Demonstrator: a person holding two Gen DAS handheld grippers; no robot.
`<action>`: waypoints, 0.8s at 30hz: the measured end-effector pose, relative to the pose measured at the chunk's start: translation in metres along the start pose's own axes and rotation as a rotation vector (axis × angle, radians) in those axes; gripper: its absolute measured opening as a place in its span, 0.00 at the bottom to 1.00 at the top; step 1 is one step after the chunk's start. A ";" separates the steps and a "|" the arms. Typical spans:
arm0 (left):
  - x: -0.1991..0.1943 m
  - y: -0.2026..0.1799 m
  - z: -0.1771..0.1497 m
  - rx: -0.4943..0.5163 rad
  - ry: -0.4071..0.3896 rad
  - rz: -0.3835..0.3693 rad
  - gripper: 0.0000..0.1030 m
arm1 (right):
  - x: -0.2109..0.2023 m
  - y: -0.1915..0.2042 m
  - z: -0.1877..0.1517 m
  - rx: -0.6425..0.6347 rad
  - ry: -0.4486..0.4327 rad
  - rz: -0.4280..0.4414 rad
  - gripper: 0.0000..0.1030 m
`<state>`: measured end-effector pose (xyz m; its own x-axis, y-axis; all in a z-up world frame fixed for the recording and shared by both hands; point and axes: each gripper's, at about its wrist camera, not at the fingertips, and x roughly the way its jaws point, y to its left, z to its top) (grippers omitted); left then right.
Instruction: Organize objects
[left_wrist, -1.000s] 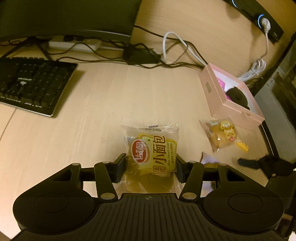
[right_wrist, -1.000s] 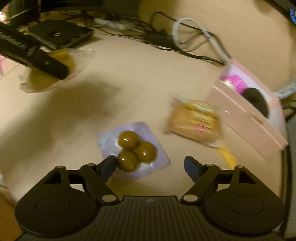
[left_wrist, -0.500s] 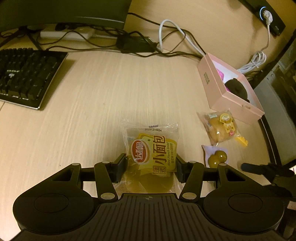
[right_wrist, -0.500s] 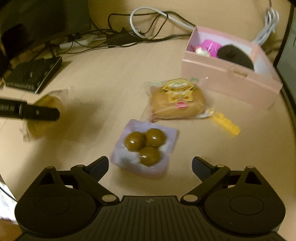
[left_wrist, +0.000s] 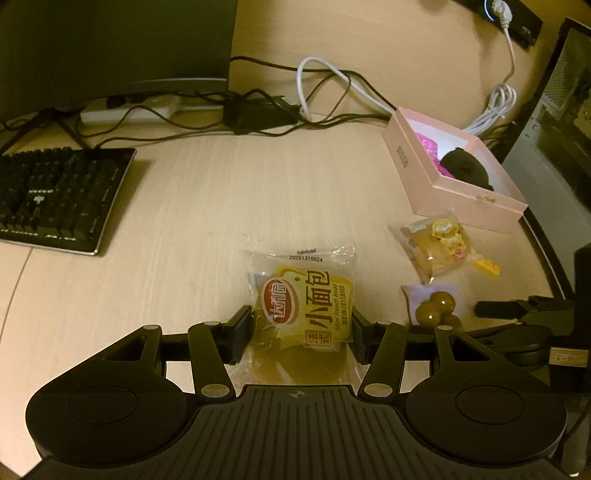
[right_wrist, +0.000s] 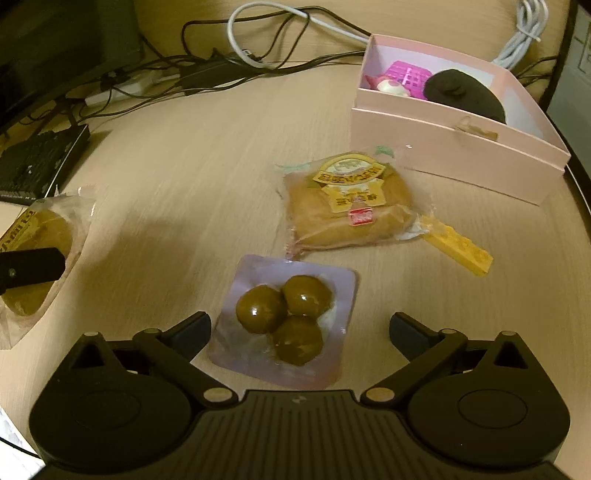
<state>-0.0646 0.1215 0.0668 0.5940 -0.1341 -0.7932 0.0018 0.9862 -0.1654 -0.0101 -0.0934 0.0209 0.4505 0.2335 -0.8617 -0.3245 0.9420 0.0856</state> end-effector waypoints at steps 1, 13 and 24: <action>0.000 0.000 -0.001 0.000 0.001 -0.004 0.56 | 0.000 0.002 0.000 -0.005 -0.001 0.000 0.99; 0.009 -0.009 -0.002 0.008 0.026 -0.029 0.56 | -0.017 0.016 -0.007 -0.124 -0.030 0.000 0.59; 0.033 -0.034 -0.004 0.041 0.107 -0.133 0.56 | -0.073 -0.045 -0.016 -0.042 -0.101 -0.044 0.23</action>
<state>-0.0489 0.0828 0.0441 0.4972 -0.2711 -0.8242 0.1089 0.9619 -0.2507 -0.0416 -0.1567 0.0719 0.5458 0.2170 -0.8093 -0.3363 0.9414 0.0256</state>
